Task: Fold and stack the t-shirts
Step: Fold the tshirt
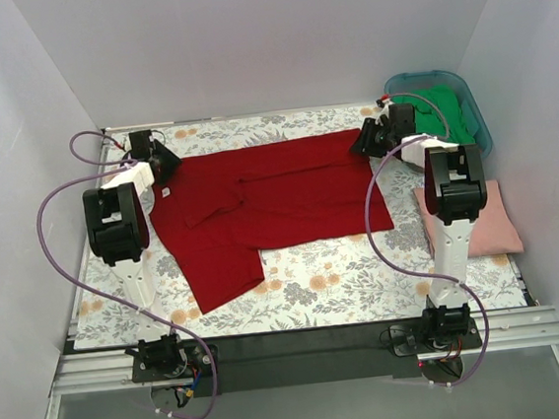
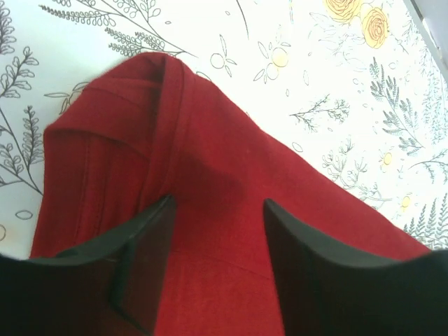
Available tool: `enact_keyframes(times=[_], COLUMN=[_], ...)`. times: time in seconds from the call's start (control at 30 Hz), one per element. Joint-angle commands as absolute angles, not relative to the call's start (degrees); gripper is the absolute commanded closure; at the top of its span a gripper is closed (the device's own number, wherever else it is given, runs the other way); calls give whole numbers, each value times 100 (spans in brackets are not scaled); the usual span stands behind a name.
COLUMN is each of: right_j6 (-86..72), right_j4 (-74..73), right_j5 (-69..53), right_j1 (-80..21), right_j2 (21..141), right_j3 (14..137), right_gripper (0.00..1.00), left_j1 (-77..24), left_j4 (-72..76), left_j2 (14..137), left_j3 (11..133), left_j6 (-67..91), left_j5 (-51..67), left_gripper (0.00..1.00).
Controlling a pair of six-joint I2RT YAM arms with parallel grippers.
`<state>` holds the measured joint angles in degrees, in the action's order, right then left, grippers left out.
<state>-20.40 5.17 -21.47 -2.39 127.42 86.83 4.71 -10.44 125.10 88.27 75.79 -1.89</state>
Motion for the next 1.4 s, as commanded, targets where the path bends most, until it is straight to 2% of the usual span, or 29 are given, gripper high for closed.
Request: enact_keyframes(times=[0.0,0.07,0.1,0.27,0.33,0.47,0.53,0.67,0.83,1.03,1.37], right_j6=[-1767,-1705,-1696,-1583,-1503,-1433,-1511,-1670,-1407,-1239,-1230], right_j4=[141,44,9,-710,-843,-1116,-1230,-1327,-1511,-1547,-1573], right_j5=[-1863,-1846,-1820,-1662,-1530,-1204,-1099,-669,-352,130,211], right_j1=[-114,-141,-149,-333,-439,-773,-905,-1483,-1556,-1512,-1371], right_j2=[12578,12211,12069,10964,10567,9362,8784,7894,7051,6426,6319], right_j3=[9035,9009,8957,8544,8035,7033,6412,5346,4108,3551,3454], right_gripper=[54,54,54,51,50,49,48,47,48,45,46], left_j1=[536,527,501,282,176,-78,-281,-475,-519,-519,-369], left_j4=[-1538,-1547,-1582,-2240,-2767,-3260,-3462,-3735,-3701,-3384,-2936], left_j2=[12342,12008,11571,10092,9330,8027,7448,6848,6653,7110,7743], left_j3=[8860,8789,8667,8035,7501,6295,5864,4802,4149,3981,3920], left_j6=[7409,7365,7348,7382,7540,7901,8007,8252,8543,8745,8851], left_j5=[-343,-343,-404,-1009,-1247,-1265,-1327,-1433,-1362,-1748,-2145], left_gripper=[45,38,31,23,16,15,16,24,30,35,43])
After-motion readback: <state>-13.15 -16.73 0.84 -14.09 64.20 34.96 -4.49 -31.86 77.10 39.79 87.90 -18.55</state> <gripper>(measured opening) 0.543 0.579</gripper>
